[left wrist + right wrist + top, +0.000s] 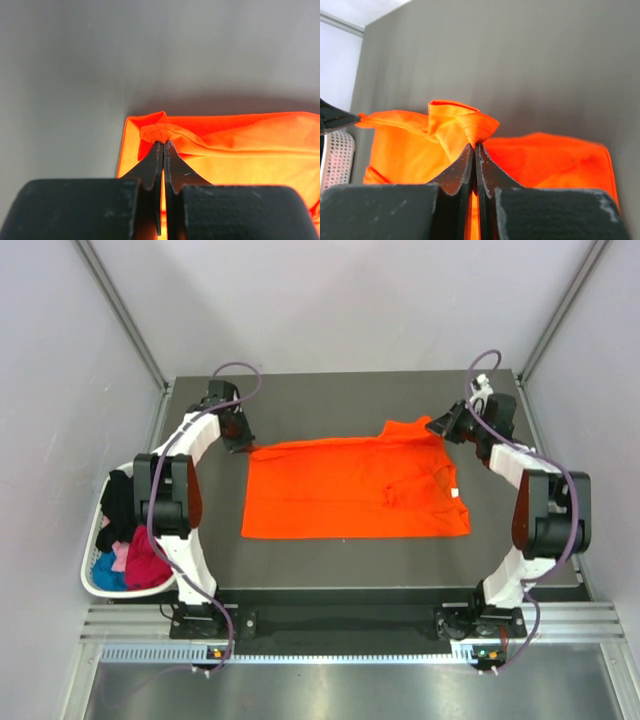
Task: Fold and stack the t-shirts
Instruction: Fold the tshirt
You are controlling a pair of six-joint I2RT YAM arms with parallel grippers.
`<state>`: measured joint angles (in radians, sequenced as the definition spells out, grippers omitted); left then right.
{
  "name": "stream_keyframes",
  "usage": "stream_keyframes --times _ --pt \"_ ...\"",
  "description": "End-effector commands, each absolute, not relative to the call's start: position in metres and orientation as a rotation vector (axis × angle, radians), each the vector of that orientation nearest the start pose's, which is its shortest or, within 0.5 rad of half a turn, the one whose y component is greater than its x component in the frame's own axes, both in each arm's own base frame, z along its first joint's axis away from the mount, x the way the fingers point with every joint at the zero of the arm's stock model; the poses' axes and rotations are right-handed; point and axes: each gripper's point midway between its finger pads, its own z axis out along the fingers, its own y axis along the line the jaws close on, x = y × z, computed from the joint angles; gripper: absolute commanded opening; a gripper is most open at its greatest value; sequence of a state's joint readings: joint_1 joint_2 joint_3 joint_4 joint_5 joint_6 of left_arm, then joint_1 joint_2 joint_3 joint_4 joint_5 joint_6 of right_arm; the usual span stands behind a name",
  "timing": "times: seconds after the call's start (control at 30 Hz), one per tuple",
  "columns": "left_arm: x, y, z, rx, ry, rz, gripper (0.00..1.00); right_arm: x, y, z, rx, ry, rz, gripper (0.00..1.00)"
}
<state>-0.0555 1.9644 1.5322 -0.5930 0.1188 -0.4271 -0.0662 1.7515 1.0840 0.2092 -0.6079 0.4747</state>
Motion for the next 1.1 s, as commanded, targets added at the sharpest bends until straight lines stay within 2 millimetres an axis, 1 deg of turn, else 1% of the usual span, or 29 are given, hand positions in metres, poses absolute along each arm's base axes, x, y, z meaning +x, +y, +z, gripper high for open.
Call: stream_keyframes --times 0.0,0.07,0.13,0.17,0.2,0.27,0.33,0.37,0.4,0.47,0.5,0.57,0.6,0.7,0.73,0.77,0.9,0.93,1.0,1.03,1.07 --pt "0.446 -0.065 0.1 -0.43 2.567 -0.329 0.0 0.461 0.07 0.167 0.122 1.958 0.792 0.0" --pt "0.44 -0.066 0.101 -0.428 2.571 -0.32 0.0 0.448 0.069 0.166 0.122 1.96 0.786 0.0" --pt "0.432 -0.066 0.099 -0.427 2.584 -0.316 0.0 0.44 0.066 0.166 0.131 1.962 0.774 0.0" --pt "0.43 -0.069 0.102 -0.419 2.581 -0.317 0.0 0.433 0.066 0.166 0.131 1.962 0.77 0.0" --pt "0.424 -0.069 0.099 -0.416 2.594 -0.313 0.0 0.43 0.064 0.166 0.137 1.963 0.761 0.0" --pt "0.418 -0.073 0.103 -0.406 2.593 -0.316 0.0 0.422 0.062 0.164 0.15 1.968 0.754 0.0" --pt "0.407 -0.075 0.099 -0.402 2.609 -0.308 0.0 0.415 0.063 0.161 0.156 1.979 0.758 0.0" --pt "0.403 -0.077 0.102 -0.394 2.603 -0.307 0.0 0.409 0.063 0.158 0.164 1.986 0.758 0.0" --pt "0.396 -0.076 0.096 -0.396 2.621 -0.301 0.0 0.406 0.063 0.156 0.168 1.993 0.758 0.0" --pt "0.39 -0.078 0.095 -0.39 2.627 -0.298 0.0 0.396 0.062 0.151 0.182 1.997 0.742 0.0" --pt "0.384 -0.077 0.089 -0.394 2.643 -0.293 0.0 0.393 0.061 0.15 0.186 1.996 0.733 0.0" --pt "0.38 -0.078 0.087 -0.393 2.644 -0.296 0.0 0.384 0.059 0.146 0.209 1.999 0.711 0.0" --pt "0.374 -0.078 0.082 -0.394 2.663 -0.296 0.0 0.38 0.058 0.144 0.219 2.003 0.709 0.0" --pt "0.367 -0.078 0.077 -0.396 2.681 -0.277 0.0 0.368 0.058 0.139 0.234 2.005 0.701 0.0" --pt "0.365 -0.076 0.076 -0.396 2.683 -0.26 0.0 0.364 0.058 0.141 0.23 1.996 0.695 0.0" --pt "0.364 -0.074 0.075 -0.401 2.684 -0.247 0.0 0.36 0.059 0.137 0.23 2.006 0.693 0.0" --pt "0.356 -0.067 0.064 -0.411 2.712 -0.186 0.0 0.348 0.059 0.133 0.225 2.016 0.687 0.0" --pt "0.354 -0.066 0.062 -0.415 2.721 -0.173 0.0 0.346 0.058 0.135 0.226 2.007 0.678 0.0" --pt "0.352 -0.065 0.057 -0.422 2.732 -0.163 0.0 0.34 0.057 0.129 0.234 2.016 0.668 0.0" --pt "0.352 -0.065 0.056 -0.423 2.734 -0.163 0.0 0.338 0.057 0.129 0.232 2.011 0.666 0.0" --pt "0.352 -0.066 0.054 -0.423 2.736 -0.164 0.0 0.333 0.058 0.123 0.239 2.025 0.668 0.0"
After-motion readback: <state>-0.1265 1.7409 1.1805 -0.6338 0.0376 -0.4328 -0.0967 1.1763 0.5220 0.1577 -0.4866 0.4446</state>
